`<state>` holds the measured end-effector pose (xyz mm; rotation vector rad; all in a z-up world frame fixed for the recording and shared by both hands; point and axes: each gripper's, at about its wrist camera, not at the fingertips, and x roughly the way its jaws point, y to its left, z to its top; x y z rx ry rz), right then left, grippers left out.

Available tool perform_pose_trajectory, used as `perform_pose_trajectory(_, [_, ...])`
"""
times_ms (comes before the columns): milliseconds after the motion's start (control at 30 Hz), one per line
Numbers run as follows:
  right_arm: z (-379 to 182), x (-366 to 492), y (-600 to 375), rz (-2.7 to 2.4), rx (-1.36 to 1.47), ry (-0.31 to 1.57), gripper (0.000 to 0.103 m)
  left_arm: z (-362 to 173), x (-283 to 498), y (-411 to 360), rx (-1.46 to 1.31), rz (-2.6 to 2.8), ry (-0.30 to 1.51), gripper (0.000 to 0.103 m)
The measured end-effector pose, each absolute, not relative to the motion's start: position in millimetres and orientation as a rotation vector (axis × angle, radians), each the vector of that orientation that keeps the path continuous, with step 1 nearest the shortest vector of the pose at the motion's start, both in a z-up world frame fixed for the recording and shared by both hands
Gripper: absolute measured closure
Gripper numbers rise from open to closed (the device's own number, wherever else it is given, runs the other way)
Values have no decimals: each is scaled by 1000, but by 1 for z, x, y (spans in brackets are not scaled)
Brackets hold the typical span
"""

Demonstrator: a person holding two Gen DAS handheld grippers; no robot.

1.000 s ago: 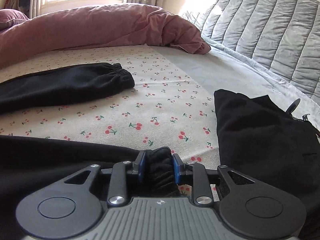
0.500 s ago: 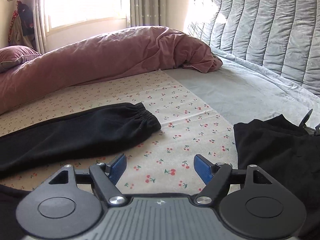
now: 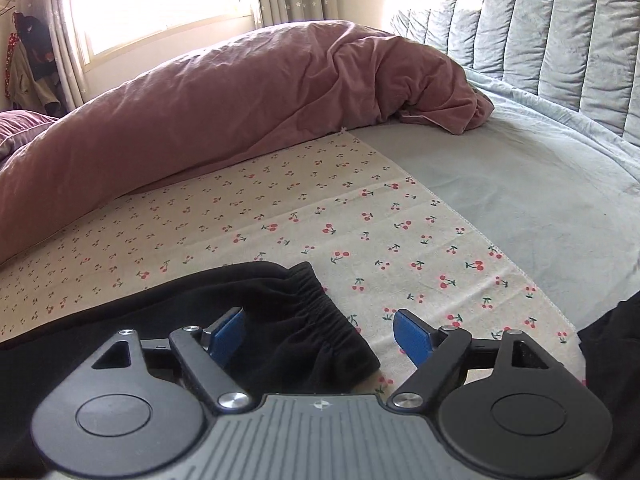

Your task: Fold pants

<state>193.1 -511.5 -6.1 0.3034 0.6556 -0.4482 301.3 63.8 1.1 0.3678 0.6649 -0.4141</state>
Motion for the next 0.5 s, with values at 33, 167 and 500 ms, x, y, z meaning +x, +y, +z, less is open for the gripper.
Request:
perform_pose_trajectory(33, [-12, 203, -515, -449, 311, 663, 24, -3, 312, 60, 368, -418, 673, 7])
perform_pose_trajectory(167, [-32, 232, -525, -450, 321, 699, 37, -21, 346, 47, 352, -502, 708, 12])
perform_pose_trajectory(500, [-31, 239, -504, -431, 146, 606, 78, -36, 353, 14, 389, -527, 772, 101])
